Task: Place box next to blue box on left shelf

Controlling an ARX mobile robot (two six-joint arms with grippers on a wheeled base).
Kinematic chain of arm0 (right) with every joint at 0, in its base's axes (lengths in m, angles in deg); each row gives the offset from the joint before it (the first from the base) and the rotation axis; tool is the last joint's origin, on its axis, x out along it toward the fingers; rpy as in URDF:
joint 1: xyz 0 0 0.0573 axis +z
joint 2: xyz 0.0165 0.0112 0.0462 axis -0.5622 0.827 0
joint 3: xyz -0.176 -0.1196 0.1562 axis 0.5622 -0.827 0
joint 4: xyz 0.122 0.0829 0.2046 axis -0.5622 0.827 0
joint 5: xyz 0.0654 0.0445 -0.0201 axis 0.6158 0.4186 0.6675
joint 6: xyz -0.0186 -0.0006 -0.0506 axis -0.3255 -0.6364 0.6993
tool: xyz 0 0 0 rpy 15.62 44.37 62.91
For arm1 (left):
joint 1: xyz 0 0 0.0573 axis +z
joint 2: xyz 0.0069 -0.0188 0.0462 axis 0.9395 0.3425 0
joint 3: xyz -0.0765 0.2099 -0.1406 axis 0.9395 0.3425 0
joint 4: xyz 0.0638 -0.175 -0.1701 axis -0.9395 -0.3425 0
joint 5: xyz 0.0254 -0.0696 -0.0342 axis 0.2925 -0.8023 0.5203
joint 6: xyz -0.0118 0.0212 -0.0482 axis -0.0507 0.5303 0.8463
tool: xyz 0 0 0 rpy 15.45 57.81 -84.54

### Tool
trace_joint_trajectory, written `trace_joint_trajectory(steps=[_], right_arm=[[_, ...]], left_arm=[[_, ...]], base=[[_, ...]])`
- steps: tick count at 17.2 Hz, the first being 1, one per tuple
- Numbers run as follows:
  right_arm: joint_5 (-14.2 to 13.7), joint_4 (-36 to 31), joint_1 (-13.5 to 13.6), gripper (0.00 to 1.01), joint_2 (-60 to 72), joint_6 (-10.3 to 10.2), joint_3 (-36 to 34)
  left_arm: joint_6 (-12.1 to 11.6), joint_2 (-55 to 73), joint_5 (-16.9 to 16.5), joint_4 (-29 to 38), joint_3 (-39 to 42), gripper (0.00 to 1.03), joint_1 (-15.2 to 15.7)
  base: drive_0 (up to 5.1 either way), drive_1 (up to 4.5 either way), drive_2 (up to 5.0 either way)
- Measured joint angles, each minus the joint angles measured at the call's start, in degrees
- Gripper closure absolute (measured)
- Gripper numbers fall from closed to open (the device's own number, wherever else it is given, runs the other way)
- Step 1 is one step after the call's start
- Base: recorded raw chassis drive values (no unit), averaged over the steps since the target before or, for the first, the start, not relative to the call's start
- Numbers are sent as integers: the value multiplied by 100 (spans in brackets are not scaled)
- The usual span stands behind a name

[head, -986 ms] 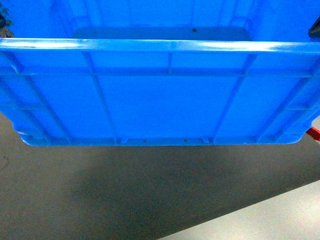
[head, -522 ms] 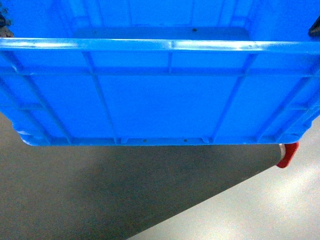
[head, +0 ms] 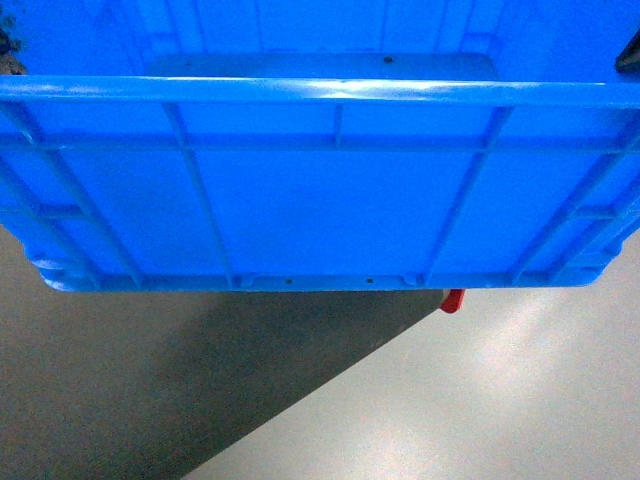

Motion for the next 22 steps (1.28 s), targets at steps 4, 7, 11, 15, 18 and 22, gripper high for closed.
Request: trace_joint_trajectory(steps=[4, 7, 11, 15, 18, 22], right_arm=[[0, -7, 0, 82, 0, 0, 0], [-2, 13, 0, 82, 0, 0, 0], [-2, -2, 0, 82, 0, 0, 0], [-2, 4, 0, 82, 0, 0, 0], [-2, -7, 0, 82, 0, 0, -2], [-2, 0, 0, 82, 0, 0, -2]], left_arm=[[0, 0, 0, 2, 0, 96, 0], [0, 0, -2, -2, 0, 96, 0], [0, 0, 0, -4, 0, 96, 0], [0, 0, -2, -2, 0, 96, 0], [0, 0, 0, -2, 0, 96, 0], [0, 0, 0, -2, 0, 96, 0]], base=[[-164, -164, -164], [-164, -164, -164], [-164, -164, -164], [-164, -164, -164], [-164, -164, -164], [-164, -164, -164]])
